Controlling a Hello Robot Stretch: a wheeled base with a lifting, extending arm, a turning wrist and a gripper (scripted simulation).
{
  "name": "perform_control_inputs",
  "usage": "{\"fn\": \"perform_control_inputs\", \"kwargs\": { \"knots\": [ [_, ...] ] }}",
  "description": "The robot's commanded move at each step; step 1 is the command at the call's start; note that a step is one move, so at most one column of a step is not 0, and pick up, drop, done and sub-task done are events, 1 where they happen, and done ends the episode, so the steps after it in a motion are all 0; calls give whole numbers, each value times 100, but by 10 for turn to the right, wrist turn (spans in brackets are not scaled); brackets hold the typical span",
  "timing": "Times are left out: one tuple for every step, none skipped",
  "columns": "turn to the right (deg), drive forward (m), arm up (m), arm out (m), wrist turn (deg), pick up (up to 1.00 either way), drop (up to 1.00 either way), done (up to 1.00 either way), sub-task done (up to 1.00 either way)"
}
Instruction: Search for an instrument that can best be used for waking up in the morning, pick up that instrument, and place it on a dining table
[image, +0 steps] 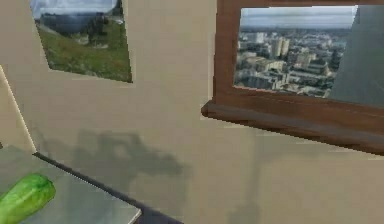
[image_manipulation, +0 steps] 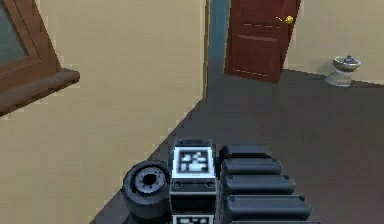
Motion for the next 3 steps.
{"fn": "perform_control_inputs", "kwargs": {
  "knots": [
    [0,30,0,0,0,0,0,0,0],
    [90,0,0,0,0,0,0,0,0],
    [30,0,0,0,0,0,0,0,0]
  ]
}}
